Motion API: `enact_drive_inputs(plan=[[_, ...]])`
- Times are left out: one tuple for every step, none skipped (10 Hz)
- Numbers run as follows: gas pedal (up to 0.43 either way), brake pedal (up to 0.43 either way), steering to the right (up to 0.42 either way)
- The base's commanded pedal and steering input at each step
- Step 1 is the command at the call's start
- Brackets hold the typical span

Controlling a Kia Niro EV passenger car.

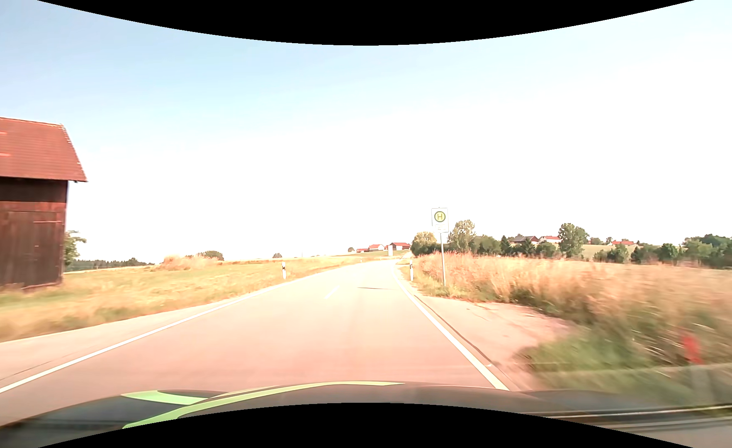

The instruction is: Follow the waypoints while adhering to traffic rules and regulations

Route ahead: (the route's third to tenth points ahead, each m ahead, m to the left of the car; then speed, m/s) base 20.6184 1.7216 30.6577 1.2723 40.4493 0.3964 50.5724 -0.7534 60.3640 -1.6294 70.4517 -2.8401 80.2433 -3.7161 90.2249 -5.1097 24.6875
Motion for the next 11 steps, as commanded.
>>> enact_drive_inputs(plan=[[0.169, 0.000, 0.011], [0.169, 0.000, 0.011], [0.169, 0.000, 0.011], [0.169, 0.000, 0.012], [0.169, 0.000, 0.013], [0.169, 0.000, 0.013], [0.169, 0.000, 0.013], [0.169, 0.000, 0.013], [0.169, 0.000, 0.012], [0.169, 0.000, 0.011], [0.169, 0.000, 0.011]])
